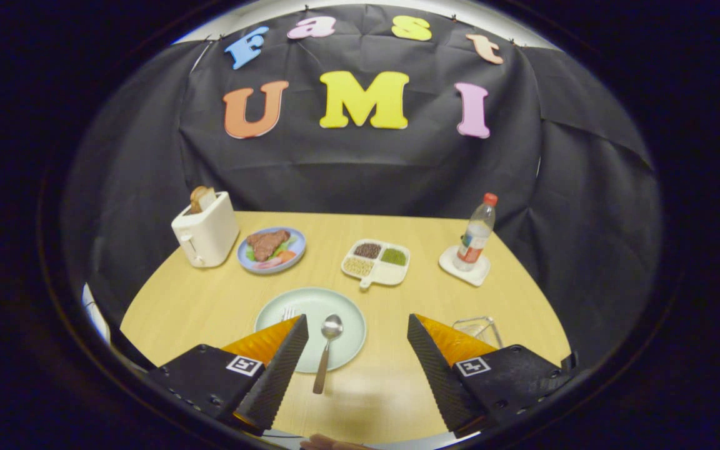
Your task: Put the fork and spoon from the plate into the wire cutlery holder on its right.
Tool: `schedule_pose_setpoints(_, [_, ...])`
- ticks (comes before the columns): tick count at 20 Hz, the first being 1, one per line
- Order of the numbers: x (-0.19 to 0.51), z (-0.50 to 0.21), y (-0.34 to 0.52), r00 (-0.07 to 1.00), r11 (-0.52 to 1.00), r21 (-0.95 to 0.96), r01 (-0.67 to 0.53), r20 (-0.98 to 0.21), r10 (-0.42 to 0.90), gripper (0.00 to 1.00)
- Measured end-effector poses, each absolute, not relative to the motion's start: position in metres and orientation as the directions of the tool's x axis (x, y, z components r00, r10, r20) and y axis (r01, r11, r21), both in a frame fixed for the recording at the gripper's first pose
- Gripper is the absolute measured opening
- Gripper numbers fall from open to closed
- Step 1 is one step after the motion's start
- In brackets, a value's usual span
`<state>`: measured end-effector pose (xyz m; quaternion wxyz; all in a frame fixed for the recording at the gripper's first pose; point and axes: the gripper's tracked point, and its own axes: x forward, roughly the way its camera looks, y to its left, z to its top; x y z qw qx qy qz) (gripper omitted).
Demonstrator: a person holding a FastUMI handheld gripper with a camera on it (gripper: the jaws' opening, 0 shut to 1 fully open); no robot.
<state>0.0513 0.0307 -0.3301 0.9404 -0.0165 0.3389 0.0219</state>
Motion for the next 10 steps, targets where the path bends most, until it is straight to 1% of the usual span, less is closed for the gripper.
schedule_pose_setpoints(5, [0.042, -0.39, 0.04, 0.637, 1.0, 0.025, -0.016, -0.77, 0.029, 0.95])
schedule_pose_setpoints(10, [0.03, -0.415, 0.049, 0.537, 0.999, 0.045, -0.011, -0.842, 0.043, 0.93])
